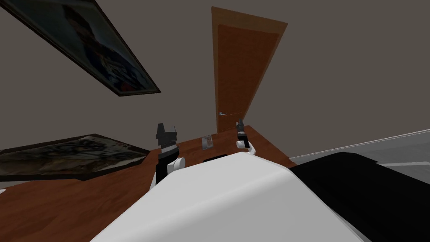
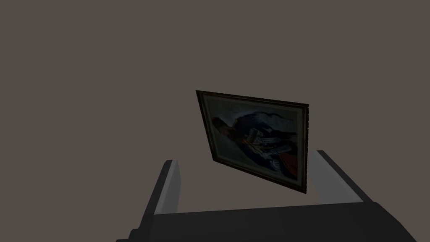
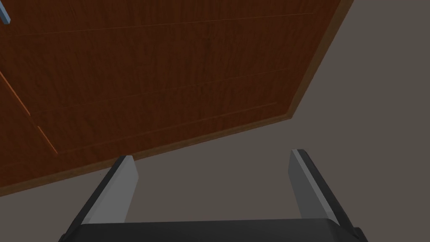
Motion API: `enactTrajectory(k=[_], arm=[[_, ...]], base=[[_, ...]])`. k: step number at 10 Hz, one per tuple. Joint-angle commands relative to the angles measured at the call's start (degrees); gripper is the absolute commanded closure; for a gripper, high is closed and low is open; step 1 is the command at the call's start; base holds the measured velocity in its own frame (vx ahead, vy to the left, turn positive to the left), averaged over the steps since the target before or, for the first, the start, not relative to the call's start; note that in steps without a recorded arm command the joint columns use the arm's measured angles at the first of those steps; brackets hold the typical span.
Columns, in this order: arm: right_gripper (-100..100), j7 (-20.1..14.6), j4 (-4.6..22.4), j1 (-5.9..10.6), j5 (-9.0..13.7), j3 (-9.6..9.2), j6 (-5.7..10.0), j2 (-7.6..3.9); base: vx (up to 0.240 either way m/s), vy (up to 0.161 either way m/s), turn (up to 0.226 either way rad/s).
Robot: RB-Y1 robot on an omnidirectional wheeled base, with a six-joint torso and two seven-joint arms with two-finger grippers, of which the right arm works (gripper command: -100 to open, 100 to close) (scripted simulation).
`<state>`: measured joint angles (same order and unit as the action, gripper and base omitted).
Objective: Pull the door open
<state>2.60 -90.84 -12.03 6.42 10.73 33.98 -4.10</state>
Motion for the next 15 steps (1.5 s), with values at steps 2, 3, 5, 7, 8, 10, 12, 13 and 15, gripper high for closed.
enactTrajectory(k=[2, 3, 5, 7, 8, 10, 12, 13, 15], arm=[[-100, 0.95, 5.04, 2.17, 1.35, 1.28, 1.57, -0.53], [-100, 1.36, 6.85, 3.09, 1.89, 1.79, 2.21, -0.67], [-100, 1.76, 9.39, 4.0, 2.43, 2.3, 2.84, -0.82], [-100, 2.17, 11.76, 4.92, 2.96, 2.82, 3.48, -0.96], [-100, 2.58, 13.92, 5.84, 3.5, 3.33, 4.12, -1.1], [-100, 2.98, 16.09, 6.75, 4.04, 3.84, 4.75, -1.23], [-100, 3.39, 18.25, 7.67, 4.58, 4.35, 5.39, -1.34], [-100, 3.79, 20.42, 8.59, 5.12, 4.86, 6.03, -1.45], [-100, 4.6, 24.26, 10.42, 6.2, 5.89, 7.3, -1.67]], base=[[0.045, -0.088, 0.24], [0.041, -0.102, 0.212], [0.03, -0.067, 0.071], [0.034, -0.074, 0.144], [0.031, -0.058, 0.137], [0.031, -0.07, 0.136], [0.026, -0.059, 0.102], [0.009, -0.059, 0.131], [0.03, -0.11, 0.217]])
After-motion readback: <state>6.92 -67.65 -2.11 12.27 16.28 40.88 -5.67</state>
